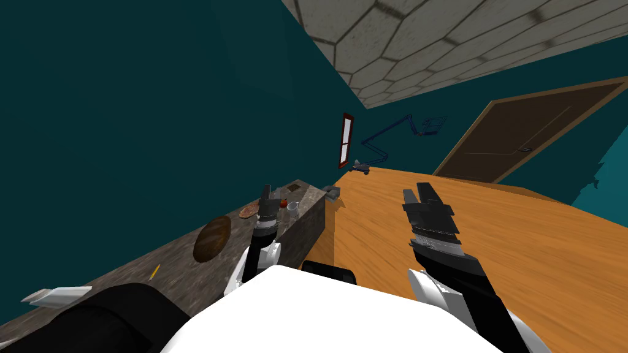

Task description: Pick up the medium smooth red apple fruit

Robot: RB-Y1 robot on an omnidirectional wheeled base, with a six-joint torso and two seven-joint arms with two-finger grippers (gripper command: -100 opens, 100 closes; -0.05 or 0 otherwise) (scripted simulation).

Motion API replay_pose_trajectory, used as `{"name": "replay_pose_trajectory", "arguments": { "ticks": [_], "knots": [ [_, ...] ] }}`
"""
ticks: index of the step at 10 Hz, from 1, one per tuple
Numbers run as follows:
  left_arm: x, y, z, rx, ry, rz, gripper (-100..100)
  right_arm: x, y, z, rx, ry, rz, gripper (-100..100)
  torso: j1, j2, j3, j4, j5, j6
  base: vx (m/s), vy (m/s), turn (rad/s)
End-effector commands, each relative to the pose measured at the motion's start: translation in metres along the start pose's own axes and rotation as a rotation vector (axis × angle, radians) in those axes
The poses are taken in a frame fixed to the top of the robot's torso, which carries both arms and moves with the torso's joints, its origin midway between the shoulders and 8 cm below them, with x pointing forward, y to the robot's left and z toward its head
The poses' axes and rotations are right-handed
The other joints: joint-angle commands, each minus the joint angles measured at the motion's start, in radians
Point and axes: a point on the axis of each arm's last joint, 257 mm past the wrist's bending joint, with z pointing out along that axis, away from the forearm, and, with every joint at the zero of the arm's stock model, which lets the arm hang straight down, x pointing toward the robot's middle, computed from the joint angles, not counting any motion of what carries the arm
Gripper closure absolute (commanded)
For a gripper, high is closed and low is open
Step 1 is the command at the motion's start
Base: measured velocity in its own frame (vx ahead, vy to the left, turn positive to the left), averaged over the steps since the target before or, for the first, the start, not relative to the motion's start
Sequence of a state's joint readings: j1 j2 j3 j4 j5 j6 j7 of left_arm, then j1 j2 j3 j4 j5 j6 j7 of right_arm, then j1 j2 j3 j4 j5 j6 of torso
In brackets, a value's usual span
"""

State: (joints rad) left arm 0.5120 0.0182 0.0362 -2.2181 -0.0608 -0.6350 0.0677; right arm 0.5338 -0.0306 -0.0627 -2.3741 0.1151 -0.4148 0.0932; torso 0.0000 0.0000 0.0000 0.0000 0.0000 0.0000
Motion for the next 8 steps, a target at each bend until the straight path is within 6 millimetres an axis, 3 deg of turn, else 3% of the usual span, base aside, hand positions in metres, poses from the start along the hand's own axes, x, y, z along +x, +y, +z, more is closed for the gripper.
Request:
{"name": "replay_pose_trajectory", "arguments": {
  "ticks": [1,4,6,7,8],
  "knots": [
    [0.004,0.006,-0.005,-0.021,0.028,-0.007,-100,0.0,0.0,0.0,0.0,0.0,0.0,0,0.0,0.0,0.0,0.0,0.0,0.0,0.01,-0.018,-0.014],
    [0.016,0.029,-0.03,-0.11,0.102,-0.045,-100,0.0,0.0,0.0,0.0,0.0,0.0,0,-0.004,-0.001,-0.001,0.0,-0.001,0.0,0.034,-0.069,-0.019],
    [0.025,0.052,-0.059,-0.208,0.144,-0.093,-100,0.0,0.0,0.0,0.0,0.0,0.0,0,-0.007,-0.003,-0.002,-0.001,-0.001,0.0,0.038,-0.111,-0.02],
    [0.026,0.052,-0.06,-0.209,0.161,-0.089,-100,0.0,0.0,0.0,0.0,0.0,0.0,0,-0.007,-0.002,-0.001,-0.001,-0.002,0.0,0.026,-0.083,-0.004],
    [0.031,0.064,-0.079,-0.27,0.186,-0.116,-100,0.0,0.0,0.0,0.0,0.0,0.0,0,-0.006,-0.002,-0.001,0.0,-0.001,0.0,0.026,-0.073,-0.017]
  ]
}}
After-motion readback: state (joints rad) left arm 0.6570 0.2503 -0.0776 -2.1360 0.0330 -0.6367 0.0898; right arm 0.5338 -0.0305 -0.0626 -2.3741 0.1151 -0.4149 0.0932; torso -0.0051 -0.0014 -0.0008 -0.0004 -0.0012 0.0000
